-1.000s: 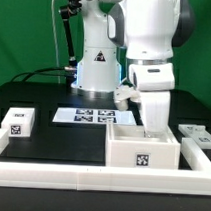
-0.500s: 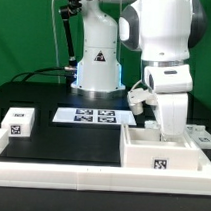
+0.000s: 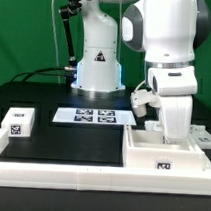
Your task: Assemble cabinet
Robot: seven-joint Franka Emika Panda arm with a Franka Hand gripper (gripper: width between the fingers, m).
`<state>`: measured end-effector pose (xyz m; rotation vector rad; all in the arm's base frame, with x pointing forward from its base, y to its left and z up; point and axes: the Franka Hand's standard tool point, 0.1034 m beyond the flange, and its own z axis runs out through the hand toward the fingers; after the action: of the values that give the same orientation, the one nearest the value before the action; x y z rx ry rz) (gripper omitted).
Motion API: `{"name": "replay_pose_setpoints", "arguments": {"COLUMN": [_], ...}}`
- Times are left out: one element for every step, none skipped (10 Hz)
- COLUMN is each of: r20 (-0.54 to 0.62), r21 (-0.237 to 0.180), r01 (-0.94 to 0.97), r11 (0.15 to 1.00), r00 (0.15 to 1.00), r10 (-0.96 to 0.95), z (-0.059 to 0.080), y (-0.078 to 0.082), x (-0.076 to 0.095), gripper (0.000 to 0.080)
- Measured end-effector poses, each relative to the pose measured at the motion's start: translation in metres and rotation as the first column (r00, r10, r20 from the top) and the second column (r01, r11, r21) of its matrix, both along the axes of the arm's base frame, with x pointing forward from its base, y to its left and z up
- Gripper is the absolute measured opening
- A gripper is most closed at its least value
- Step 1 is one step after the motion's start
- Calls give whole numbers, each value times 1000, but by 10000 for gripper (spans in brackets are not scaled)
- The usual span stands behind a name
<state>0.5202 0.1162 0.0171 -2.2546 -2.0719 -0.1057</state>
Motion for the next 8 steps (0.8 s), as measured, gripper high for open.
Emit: {"name": "replay_pose_setpoints", "arguments": {"r20": [1, 6, 9, 15, 22, 28, 40, 44], "r21": [1, 2, 2, 0, -3, -6, -6, -11], "r01": [9, 19, 23, 31, 41, 52, 80, 99], "r11": [1000, 1000, 1000, 1000, 999, 999, 997, 995], "r00": [1000, 1000, 1000, 999, 999, 998, 996, 994], "r10": [-9, -19, -23, -31, -41, -52, -80, -99], "z": [0, -1, 1, 6, 12, 19, 26, 35], "y": [-1, -1, -2, -3, -5, -6, -5, -6], "x": [-1, -2, -3, -3, -5, -6, -9, -19], "gripper": [38, 132, 315, 315, 497, 633, 633, 767]}}
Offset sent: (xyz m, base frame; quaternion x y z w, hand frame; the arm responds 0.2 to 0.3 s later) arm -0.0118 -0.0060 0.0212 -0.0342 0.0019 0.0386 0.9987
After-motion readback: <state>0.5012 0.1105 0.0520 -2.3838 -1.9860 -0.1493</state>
